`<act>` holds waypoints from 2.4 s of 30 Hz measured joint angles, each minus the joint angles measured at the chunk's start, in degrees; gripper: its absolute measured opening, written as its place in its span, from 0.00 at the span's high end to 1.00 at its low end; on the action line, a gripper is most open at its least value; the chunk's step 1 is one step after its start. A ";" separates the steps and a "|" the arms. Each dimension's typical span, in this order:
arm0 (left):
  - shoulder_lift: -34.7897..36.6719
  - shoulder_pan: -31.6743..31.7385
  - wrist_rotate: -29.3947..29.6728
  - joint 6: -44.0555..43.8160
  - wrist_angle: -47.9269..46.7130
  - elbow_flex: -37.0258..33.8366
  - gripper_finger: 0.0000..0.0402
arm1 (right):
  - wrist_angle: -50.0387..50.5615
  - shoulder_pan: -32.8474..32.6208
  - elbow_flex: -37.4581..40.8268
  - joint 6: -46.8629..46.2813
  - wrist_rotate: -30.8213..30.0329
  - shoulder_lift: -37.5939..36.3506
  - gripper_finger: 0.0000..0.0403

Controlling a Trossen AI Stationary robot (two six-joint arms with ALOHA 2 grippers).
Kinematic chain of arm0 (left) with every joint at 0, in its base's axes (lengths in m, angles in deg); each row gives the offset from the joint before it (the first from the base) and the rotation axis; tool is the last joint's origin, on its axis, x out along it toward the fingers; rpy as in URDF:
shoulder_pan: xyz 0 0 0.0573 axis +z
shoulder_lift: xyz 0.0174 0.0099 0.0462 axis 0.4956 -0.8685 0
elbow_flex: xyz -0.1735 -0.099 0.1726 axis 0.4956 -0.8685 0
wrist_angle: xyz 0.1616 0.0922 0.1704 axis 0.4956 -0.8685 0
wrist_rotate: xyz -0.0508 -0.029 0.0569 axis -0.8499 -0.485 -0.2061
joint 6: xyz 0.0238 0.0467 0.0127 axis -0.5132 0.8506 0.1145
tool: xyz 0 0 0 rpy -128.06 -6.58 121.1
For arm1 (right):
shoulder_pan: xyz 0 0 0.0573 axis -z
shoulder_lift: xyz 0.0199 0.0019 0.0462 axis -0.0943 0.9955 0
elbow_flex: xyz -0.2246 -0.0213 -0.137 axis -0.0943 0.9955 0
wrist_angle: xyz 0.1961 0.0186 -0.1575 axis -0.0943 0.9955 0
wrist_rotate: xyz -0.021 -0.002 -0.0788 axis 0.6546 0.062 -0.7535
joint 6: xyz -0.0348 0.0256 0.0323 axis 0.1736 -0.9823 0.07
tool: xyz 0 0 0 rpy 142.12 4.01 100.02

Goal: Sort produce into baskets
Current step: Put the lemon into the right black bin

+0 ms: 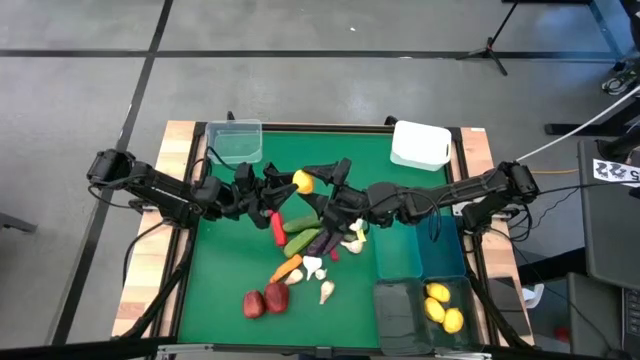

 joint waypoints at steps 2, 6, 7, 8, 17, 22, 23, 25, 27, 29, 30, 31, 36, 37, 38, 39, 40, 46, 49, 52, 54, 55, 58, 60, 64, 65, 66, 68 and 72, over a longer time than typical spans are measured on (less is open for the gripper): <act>0.00 0.00 0.00 0.04 -0.13 0.00 0.51 | -0.09 -0.05 0.00 0.01 0.06 0.00 0.11; 0.00 -0.01 0.02 0.15 -0.29 -0.02 0.51 | -0.33 -0.07 0.00 -0.11 -0.37 0.00 0.20; 0.00 0.00 0.05 0.22 -0.37 -0.02 0.51 | -0.32 -0.07 0.00 -0.18 -0.45 0.00 0.23; 0.00 0.00 0.07 0.24 -0.45 -0.02 0.51 | -0.32 -0.07 0.00 -0.23 -0.48 0.00 0.25; 0.02 0.00 0.17 0.24 -1.02 -0.02 0.51 | -0.09 -0.09 0.00 -0.63 -1.09 0.00 0.33; 0.02 0.00 0.22 1.08 -1.15 -0.02 0.51 | -0.01 -0.09 0.00 -0.47 -2.03 0.00 0.34; 0.02 0.00 0.22 1.10 -1.16 -0.02 0.51 | 0.00 -0.09 0.00 -0.46 -2.36 0.00 0.34; 0.02 0.00 0.24 1.45 -1.17 -0.02 0.51 | -0.01 -0.09 0.00 -0.43 -2.66 0.00 0.35; 0.02 0.00 0.24 1.92 -1.22 -0.02 0.51 | 0.02 -0.09 0.02 -0.38 -2.89 0.00 0.35; 0.02 0.00 0.24 2.21 -1.29 -0.02 0.51 | 0.02 -0.14 0.02 -0.28 -2.91 0.00 0.35; 0.02 0.00 0.24 2.24 -1.29 -0.02 0.51 | 0.02 -0.14 0.02 -0.26 -2.95 0.00 0.35; 0.02 0.00 0.24 2.33 -1.29 -0.02 0.51 | 0.00 -0.14 0.02 -0.26 -2.95 0.00 0.35; 0.02 -0.63 0.46 6.74 -1.38 -0.02 0.51 | 0.04 -0.14 0.02 -0.02 -2.95 0.00 0.35; 0.02 -0.87 0.52 7.85 -1.42 -0.02 0.50 | 0.04 -0.16 0.02 -0.02 -2.93 0.00 0.36; 0.02 -1.09 0.52 8.94 -1.48 -0.02 0.48 | 0.04 -0.18 0.02 -0.04 -2.91 0.00 0.36; 0.02 -1.27 0.49 10.09 -1.53 -0.02 0.46 | 0.03 -0.18 0.02 -0.08 -2.89 0.00 0.36; 0.00 -1.49 0.37 11.07 -1.57 -0.02 0.44 | 0.02 -0.18 0.02 -0.11 -2.87 0.01 0.36; 0.00 -2.42 -0.67 13.87 -1.62 -0.02 0.27 | -0.02 -0.20 0.02 -0.26 -2.65 0.02 0.36; 0.13 -2.40 -0.76 14.03 -2.88 -0.02 0.21 | 0.07 -0.20 0.07 -0.23 -3.64 0.04 0.36; 0.22 -2.40 -0.28 14.56 -4.22 -0.02 0.19 | 1.15 -0.89 0.07 0.44 -7.53 -0.24 0.36; 0.20 -2.56 -0.36 15.41 -4.96 -0.07 0.19 | 3.00 -1.08 0.07 0.36 -10.07 -1.23 0.36; 0.20 -2.64 -0.28 16.07 -5.01 -0.07 0.19 | 4.03 -1.54 0.07 0.07 -10.70 -1.79 0.36; 0.22 -2.47 0.66 17.44 -5.64 -0.07 0.19 | 6.68 -2.89 0.04 -0.06 -14.31 -2.66 0.36; 0.20 -2.46 0.82 17.62 -6.05 -0.07 0.19 | 9.76 -4.20 0.04 -0.87 -18.36 -3.23 0.36; 0.22 -2.45 0.85 16.42 -6.48 -0.07 0.19 | 25.75 -6.65 0.04 -12.00 -23.98 -6.57 0.36; 0.22 -2.45 0.93 16.32 -6.68 -0.07 0.19 | 31.62 -7.22 0.00 -16.94 -23.93 -7.57 0.36; 0.25 -2.45 1.03 16.30 -6.89 -0.07 0.19 | 37.94 -7.86 0.00 -22.64 -23.79 -8.50 0.36; 0.90 -2.47 1.01 15.99 -8.45 -0.07 0.19 | 50.74 -9.45 0.00 -35.55 -22.21 -10.62 0.36; 3.08 -2.15 1.10 13.51 -12.81 -0.07 0.19 | 76.17 -12.91 0.00 -65.38 -12.84 -15.29 0.36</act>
